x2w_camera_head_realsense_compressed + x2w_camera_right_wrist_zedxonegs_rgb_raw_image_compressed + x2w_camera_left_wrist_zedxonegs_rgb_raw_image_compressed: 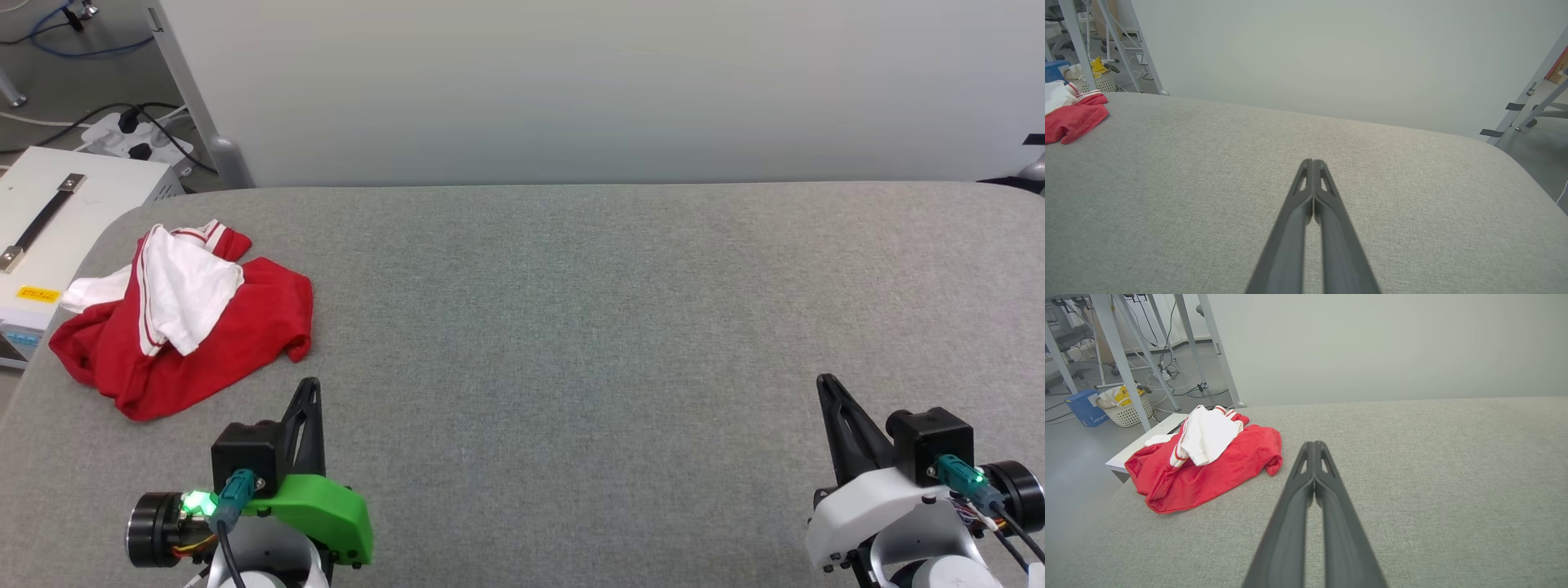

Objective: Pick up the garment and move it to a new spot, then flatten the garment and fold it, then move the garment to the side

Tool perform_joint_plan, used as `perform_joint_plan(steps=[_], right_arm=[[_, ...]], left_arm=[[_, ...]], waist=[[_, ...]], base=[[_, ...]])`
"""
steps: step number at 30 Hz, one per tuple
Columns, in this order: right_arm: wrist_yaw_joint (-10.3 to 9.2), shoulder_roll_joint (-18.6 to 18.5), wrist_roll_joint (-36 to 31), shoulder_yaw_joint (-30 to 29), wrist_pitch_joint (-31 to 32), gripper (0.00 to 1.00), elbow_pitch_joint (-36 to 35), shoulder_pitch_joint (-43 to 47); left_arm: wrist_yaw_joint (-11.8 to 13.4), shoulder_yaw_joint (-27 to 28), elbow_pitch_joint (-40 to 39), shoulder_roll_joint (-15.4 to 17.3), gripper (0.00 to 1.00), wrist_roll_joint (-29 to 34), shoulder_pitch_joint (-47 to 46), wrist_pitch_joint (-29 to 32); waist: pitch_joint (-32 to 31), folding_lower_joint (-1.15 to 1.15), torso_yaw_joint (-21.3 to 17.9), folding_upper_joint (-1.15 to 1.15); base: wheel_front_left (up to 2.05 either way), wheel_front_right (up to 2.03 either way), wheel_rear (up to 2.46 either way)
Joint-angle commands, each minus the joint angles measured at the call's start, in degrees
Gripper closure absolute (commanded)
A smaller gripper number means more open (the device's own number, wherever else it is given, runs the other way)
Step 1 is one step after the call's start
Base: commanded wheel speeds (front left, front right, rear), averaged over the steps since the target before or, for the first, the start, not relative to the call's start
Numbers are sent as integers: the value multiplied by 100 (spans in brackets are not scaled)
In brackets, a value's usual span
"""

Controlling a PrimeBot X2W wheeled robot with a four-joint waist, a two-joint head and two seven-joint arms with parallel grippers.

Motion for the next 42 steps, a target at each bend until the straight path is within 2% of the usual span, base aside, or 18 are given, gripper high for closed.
perform_joint_plan(steps=[1, 42], right_arm=[[-5, -3, -55, 1, 15, 100, 12, -95], [-5, -3, -55, 1, 15, 100, 12, -95]], left_arm=[[21, 1, -13, -28, 100, 55, -100, -4], [21, 1, -13, -28, 100, 55, -100, -4]], waist=[[0, 0, 0, 0], [0, 0, 0, 0]], base=[[0, 0, 0], [0, 0, 0]])
